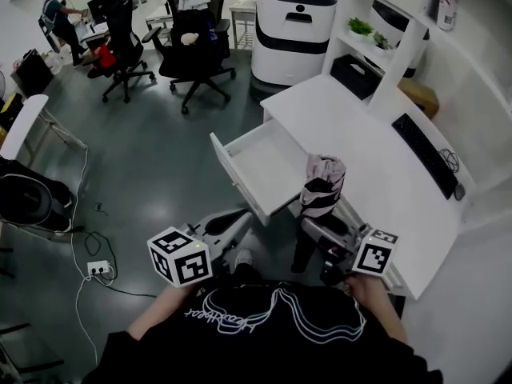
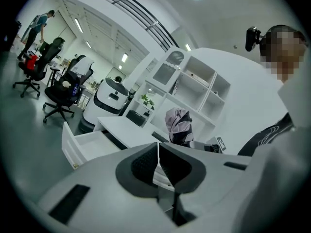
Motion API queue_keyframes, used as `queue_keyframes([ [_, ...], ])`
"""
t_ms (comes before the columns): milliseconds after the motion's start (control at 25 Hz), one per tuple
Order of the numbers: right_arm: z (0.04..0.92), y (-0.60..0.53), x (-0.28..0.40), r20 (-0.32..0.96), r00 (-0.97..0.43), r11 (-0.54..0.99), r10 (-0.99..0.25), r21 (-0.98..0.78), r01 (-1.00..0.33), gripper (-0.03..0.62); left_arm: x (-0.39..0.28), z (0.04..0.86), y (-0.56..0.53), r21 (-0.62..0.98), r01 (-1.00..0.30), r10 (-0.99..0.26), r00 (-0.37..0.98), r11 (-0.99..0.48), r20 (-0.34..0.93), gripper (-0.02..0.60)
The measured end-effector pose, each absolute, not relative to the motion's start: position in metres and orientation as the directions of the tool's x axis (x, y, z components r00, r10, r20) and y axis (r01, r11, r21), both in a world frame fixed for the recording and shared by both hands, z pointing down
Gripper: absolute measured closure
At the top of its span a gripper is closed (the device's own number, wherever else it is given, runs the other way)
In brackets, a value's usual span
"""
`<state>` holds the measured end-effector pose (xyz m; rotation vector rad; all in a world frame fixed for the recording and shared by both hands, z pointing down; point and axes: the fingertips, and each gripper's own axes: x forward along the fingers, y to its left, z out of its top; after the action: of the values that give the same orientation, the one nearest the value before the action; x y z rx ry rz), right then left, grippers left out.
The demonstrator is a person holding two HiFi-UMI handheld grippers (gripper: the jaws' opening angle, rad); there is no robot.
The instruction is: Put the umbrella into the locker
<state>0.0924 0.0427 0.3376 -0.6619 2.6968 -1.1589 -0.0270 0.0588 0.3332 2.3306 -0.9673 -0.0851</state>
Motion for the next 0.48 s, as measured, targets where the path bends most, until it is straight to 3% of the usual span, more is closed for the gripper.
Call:
queue_keyframes([
  [480, 0.372, -0.063, 0.055, 0.144, -0.851, 0.498, -0.506, -0.757, -0.424, 0.356, -0.061, 0.369, -0.062, 0.605, -0.583, -0.578, 0.782, -0.543, 0.234, 0.569],
])
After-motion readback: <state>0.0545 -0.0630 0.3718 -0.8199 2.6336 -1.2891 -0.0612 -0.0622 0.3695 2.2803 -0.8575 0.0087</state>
